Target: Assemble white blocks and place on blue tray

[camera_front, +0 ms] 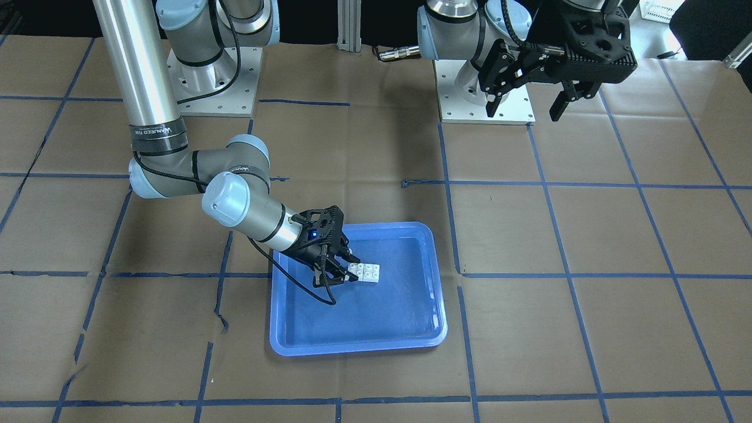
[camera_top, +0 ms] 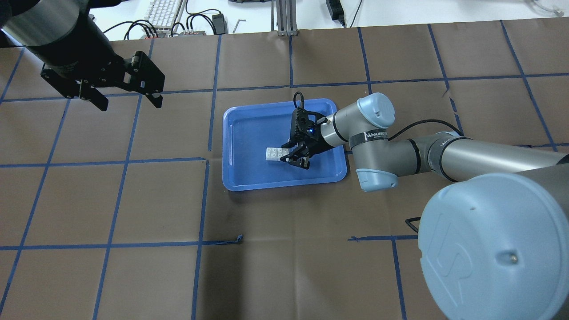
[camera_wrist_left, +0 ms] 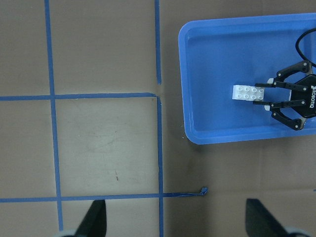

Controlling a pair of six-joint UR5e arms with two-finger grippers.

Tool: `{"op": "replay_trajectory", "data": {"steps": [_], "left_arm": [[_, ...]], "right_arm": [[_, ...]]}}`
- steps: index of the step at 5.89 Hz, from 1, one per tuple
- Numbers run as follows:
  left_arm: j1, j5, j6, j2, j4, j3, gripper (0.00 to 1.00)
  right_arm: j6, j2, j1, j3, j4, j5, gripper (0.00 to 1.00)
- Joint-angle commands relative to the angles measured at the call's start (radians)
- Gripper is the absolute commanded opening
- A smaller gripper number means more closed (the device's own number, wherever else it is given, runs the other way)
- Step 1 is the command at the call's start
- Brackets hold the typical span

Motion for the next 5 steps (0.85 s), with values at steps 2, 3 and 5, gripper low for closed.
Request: {"op": "replay_trajectory", "data": {"steps": [2,3,5], "left_arm": [[0.000,-0.004,0.000,0.000,0.000,0.000,0.99],[0.002,-0.004,0.000,0.000,0.000,0.000,0.99],[0.002,-0.006,0.000,0.000,0.000,0.000,0.99]], "right_arm": [[0.002,0.000,0.000,0.001,-0.001,0.004,0.59],[0.002,0.000,0.000,0.001,-0.001,0.004,0.64],[0.003,0.000,0.000,-0.002,0.001,0.004,1.00]]}}
